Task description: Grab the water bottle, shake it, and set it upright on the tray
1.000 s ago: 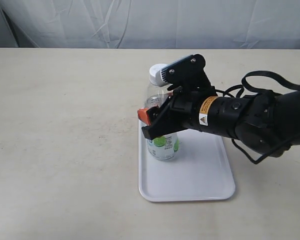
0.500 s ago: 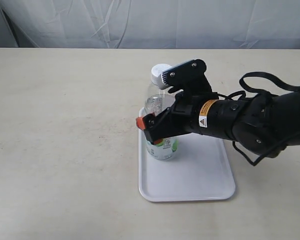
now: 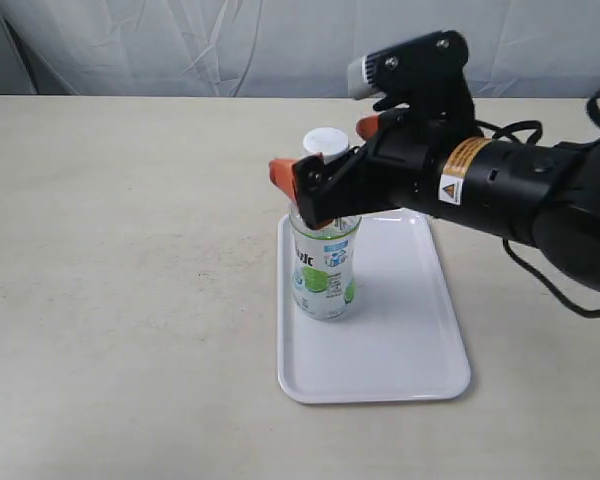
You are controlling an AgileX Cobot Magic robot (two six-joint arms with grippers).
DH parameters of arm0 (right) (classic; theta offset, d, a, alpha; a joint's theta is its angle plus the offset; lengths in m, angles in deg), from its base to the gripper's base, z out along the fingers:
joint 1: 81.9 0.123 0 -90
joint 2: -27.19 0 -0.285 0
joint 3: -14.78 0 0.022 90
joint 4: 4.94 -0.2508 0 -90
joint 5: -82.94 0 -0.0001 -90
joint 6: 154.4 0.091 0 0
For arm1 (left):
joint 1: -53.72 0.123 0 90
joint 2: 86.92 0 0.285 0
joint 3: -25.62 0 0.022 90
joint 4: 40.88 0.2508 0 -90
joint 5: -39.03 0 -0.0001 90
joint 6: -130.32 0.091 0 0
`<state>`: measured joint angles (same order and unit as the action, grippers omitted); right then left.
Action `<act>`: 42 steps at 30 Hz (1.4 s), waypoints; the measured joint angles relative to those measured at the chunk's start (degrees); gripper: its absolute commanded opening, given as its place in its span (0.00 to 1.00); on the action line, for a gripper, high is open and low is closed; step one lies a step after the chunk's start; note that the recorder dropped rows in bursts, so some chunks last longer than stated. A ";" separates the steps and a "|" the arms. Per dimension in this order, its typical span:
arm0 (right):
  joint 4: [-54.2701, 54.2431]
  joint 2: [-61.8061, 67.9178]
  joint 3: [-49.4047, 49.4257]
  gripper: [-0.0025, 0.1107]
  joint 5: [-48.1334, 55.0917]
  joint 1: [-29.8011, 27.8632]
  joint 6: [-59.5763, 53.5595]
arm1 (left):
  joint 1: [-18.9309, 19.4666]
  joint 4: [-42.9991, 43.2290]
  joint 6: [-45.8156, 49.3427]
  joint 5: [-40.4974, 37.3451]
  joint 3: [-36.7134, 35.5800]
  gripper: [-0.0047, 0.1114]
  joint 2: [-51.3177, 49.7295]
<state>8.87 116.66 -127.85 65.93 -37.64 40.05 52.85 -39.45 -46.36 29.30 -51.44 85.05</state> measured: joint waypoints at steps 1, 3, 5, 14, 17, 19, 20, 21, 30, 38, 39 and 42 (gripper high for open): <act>0.00 -2.61 0.00 0.94 0.35 0.00 0.00 | 0.00 0.00 0.00 0.00 0.00 0.06 0.00; 0.00 -7.10 0.00 0.94 0.97 0.00 -0.11 | 0.00 0.00 0.00 0.00 0.00 0.06 0.00; -0.24 -12.09 0.00 0.90 2.18 0.00 -0.11 | 0.00 0.00 0.00 0.00 0.00 0.06 0.00; -0.88 -22.46 0.00 0.05 20.13 0.00 -2.07 | 0.00 0.00 0.00 0.00 0.00 0.06 0.00; -3.15 -24.26 0.00 0.05 25.57 0.00 -1.96 | 0.00 0.00 0.00 0.00 0.00 0.06 0.00; -5.01 -25.12 0.00 0.05 28.82 0.00 -1.96 | 0.00 0.00 0.00 0.00 0.00 0.06 0.00; -5.54 -25.32 0.00 0.05 30.08 0.00 -1.86 | 0.00 0.00 0.00 0.00 0.00 0.06 0.00; -5.69 -25.40 0.00 0.05 30.85 0.00 -1.86 | 0.00 0.00 0.00 0.00 0.00 0.06 0.00; -6.37 -25.46 0.00 0.05 32.41 0.00 -1.84 | 0.00 0.00 0.00 0.00 0.00 0.06 0.00; -4.69 -31.64 0.25 0.05 33.97 -2.54 -1.95 | 0.00 0.00 0.00 0.00 0.00 0.06 0.00; -4.94 -33.44 0.34 0.05 34.10 -3.86 -1.95 | 0.00 0.00 0.00 0.00 0.00 0.06 0.00; -5.82 -40.79 1.64 0.05 34.35 -10.71 -2.04 | 0.00 0.00 0.00 0.00 0.00 0.06 0.00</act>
<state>3.04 75.87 -126.20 100.27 -48.35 38.01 52.85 -39.45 -46.36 29.30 -51.44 85.05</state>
